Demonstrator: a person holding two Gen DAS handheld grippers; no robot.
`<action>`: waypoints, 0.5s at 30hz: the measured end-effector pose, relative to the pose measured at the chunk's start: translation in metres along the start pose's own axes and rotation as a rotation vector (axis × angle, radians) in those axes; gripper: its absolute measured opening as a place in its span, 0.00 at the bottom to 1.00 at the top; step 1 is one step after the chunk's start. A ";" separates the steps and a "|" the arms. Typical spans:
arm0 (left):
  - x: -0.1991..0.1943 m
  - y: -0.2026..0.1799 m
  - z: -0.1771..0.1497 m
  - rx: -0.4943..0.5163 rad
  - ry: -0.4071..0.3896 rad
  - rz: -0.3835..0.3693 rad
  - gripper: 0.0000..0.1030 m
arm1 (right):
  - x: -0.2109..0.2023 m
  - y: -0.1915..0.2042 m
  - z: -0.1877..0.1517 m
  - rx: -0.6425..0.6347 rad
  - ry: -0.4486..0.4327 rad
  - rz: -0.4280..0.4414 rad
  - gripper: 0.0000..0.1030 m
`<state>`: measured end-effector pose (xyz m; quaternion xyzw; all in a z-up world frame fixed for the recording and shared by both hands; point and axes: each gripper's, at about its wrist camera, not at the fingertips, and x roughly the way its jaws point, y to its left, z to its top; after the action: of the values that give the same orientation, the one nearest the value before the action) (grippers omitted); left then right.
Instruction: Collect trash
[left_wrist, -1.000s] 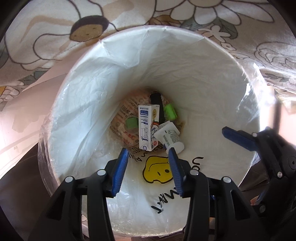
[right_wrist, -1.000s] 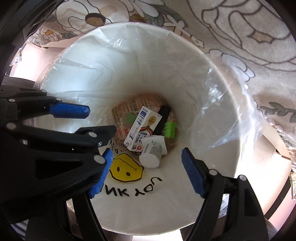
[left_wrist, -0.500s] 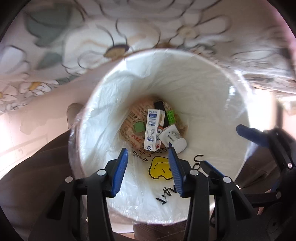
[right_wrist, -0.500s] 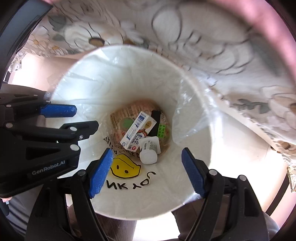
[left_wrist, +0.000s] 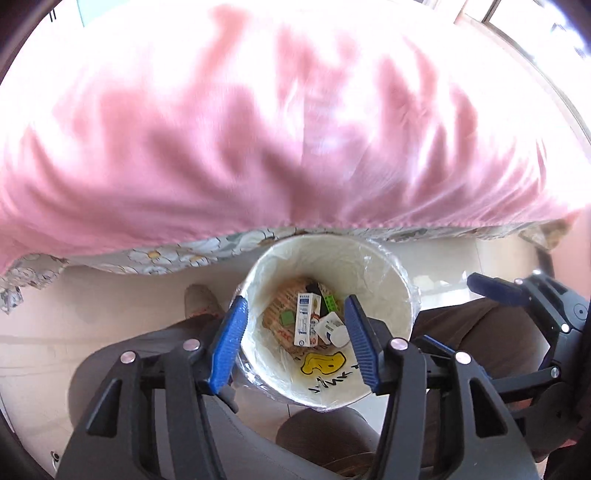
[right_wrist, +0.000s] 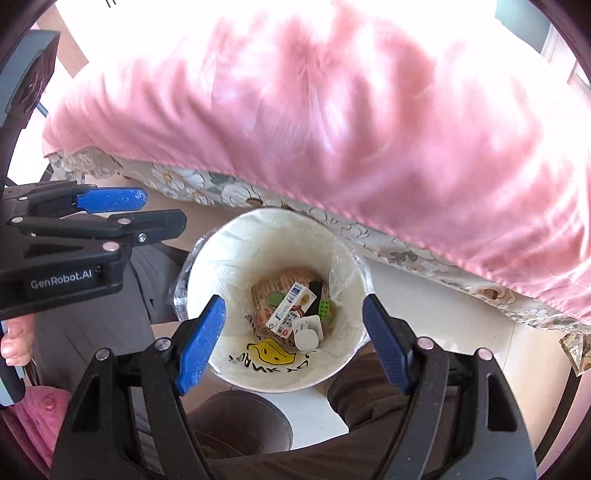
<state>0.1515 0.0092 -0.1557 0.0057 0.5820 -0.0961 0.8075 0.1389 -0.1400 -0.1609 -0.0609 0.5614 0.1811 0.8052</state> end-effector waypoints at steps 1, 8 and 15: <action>-0.013 -0.003 -0.001 0.014 -0.027 0.005 0.58 | -0.013 -0.001 0.000 0.005 -0.024 0.004 0.74; -0.097 -0.021 -0.015 0.092 -0.215 0.085 0.75 | -0.100 0.013 -0.004 0.012 -0.207 -0.028 0.76; -0.147 -0.037 -0.040 0.113 -0.332 0.112 0.84 | -0.163 0.024 -0.027 0.048 -0.360 -0.067 0.80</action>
<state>0.0635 -0.0006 -0.0266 0.0675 0.4332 -0.0830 0.8949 0.0576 -0.1625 -0.0175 -0.0272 0.4100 0.1487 0.8995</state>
